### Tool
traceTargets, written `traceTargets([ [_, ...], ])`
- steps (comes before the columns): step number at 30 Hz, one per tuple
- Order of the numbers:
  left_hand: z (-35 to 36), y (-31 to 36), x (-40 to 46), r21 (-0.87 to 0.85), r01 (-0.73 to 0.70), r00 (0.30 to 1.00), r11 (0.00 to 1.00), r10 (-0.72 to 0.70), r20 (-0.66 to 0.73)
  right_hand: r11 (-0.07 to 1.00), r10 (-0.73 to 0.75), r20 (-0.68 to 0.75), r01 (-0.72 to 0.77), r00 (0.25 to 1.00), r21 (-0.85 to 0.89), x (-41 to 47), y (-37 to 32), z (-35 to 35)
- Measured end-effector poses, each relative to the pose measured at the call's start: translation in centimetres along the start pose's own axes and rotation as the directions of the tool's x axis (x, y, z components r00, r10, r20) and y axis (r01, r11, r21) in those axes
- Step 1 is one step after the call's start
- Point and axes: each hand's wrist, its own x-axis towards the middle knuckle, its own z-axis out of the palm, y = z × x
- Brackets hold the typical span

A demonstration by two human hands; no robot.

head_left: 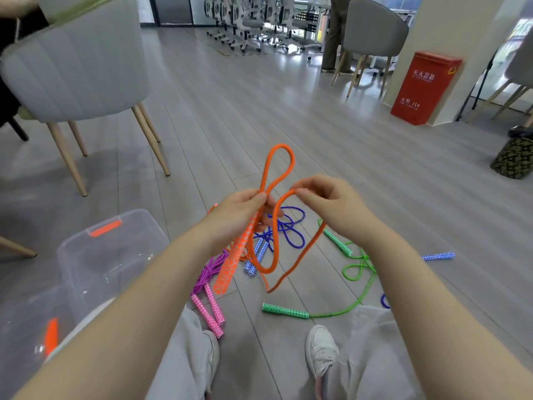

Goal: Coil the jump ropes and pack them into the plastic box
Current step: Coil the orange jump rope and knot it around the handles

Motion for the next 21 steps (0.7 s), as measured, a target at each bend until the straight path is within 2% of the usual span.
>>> traceTargets([
  [4, 0.8, 0.2, -0.2, -0.129, 0.101, 0.991, 0.986, -0.088, 0.103, 0.999, -0.016, 0.019, 0.017, 1.000, -0.044, -0.2, -0.2, 1.5],
  [7, 1.0, 0.1, -0.1, -0.189, 0.143, 0.981, 0.971, -0.114, 0.156, 0.985, -0.039, 0.035, 0.045, 0.999, -0.166, -0.4, -0.2, 2.1],
  [12, 0.9, -0.3, -0.4, -0.132, 0.178, 0.964, 0.975, -0.145, 0.225, 0.959, -0.036, 0.000, 0.035, 0.999, -0.280, -0.5, 0.0, 2.3],
  [16, 0.7, -0.4, -0.4, -0.035, 0.129, 0.964, 0.991, -0.117, 0.240, 0.932, 0.020, -0.010, -0.022, 1.000, -0.361, -0.4, 0.1, 1.7],
  [19, 0.2, 0.0, -0.3, -0.008, 0.112, 0.965, 0.994, -0.107, 0.241, 0.933, 0.090, 0.003, -0.083, 0.996, -0.351, -0.4, 0.3, 0.2],
  [21, -0.6, 0.3, -0.2, -0.051, 0.090, 0.978, 0.995, -0.079, 0.193, 0.939, 0.131, -0.014, -0.129, 0.991, -0.318, -0.3, 0.5, -1.4],
])
